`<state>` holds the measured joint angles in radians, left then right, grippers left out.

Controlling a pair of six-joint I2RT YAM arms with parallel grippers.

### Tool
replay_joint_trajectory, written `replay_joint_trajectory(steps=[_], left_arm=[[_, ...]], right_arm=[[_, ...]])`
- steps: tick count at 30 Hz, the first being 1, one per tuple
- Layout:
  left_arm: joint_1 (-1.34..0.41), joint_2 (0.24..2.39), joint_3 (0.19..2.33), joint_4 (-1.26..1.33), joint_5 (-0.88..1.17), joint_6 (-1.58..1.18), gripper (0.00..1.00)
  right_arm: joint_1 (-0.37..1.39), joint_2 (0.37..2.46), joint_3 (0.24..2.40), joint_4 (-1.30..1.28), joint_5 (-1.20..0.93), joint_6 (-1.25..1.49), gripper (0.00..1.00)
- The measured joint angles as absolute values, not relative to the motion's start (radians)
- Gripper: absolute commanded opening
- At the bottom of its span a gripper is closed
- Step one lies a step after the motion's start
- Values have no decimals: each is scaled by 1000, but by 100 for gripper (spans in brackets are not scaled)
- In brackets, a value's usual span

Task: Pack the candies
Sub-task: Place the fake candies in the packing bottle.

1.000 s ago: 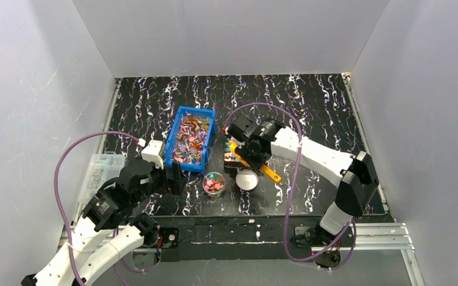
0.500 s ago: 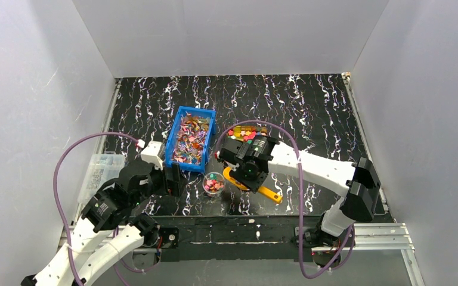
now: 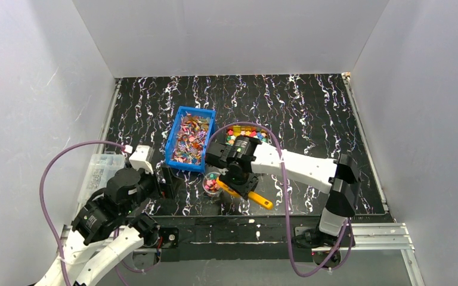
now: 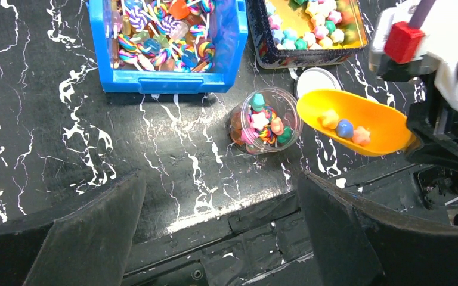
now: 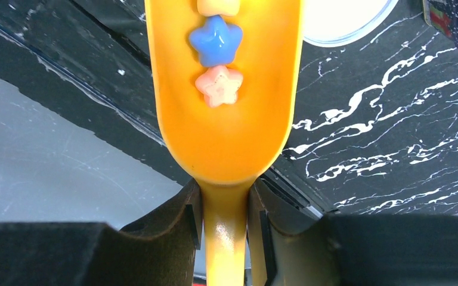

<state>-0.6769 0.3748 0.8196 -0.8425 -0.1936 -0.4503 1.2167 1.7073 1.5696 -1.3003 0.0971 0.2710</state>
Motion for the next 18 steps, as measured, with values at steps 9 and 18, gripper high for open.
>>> replay_joint_trajectory(steps=[9,18], left_arm=[[-677,312,809,-843,-211,-455,98],[-677,283,807,-843,-222,-457,98]], right_arm=[[1227,1832,1691,-1365,64,332,1],[1227,1887,1728,-1390,-8,389,1]])
